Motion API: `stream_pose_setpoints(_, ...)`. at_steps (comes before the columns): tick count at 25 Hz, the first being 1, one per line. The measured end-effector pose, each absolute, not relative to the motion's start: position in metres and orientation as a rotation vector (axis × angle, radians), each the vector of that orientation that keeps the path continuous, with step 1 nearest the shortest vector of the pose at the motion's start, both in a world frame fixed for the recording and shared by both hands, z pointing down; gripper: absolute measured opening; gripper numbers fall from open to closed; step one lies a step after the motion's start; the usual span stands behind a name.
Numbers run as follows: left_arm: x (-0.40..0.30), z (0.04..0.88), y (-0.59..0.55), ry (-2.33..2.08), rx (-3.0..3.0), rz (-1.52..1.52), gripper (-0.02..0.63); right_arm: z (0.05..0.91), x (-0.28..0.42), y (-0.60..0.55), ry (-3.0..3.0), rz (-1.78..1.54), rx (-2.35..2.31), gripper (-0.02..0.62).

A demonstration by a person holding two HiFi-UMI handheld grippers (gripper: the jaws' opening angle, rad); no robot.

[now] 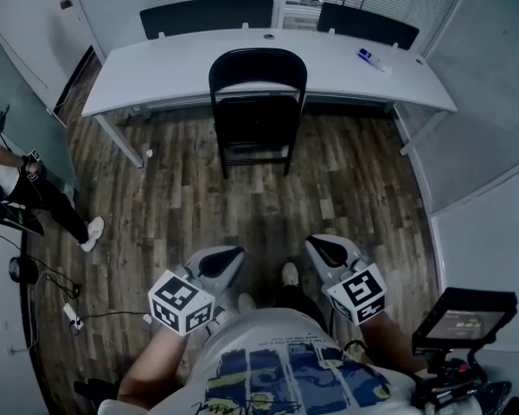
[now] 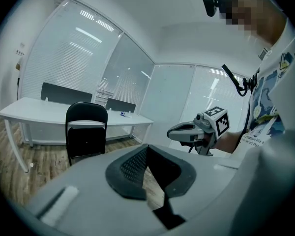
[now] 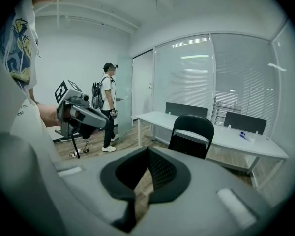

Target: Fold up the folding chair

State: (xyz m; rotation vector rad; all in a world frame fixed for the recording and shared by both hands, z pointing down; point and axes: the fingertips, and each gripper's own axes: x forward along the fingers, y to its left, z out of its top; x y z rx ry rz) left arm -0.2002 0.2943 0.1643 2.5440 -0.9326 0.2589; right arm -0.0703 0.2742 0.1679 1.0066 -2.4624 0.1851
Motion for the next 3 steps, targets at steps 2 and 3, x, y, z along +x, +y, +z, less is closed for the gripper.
stream_pose_setpoints(2,-0.195,0.166,0.306,-0.909,2.541,0.247,0.003,0.168,-0.063,0.288,-2.439,0.193,1.019,0.003)
stream_pose_setpoints(3,-0.191,0.168,0.311,-0.894,2.539,0.24,0.003,0.168,-0.059,0.296,-2.426,0.197,1.027,0.003)
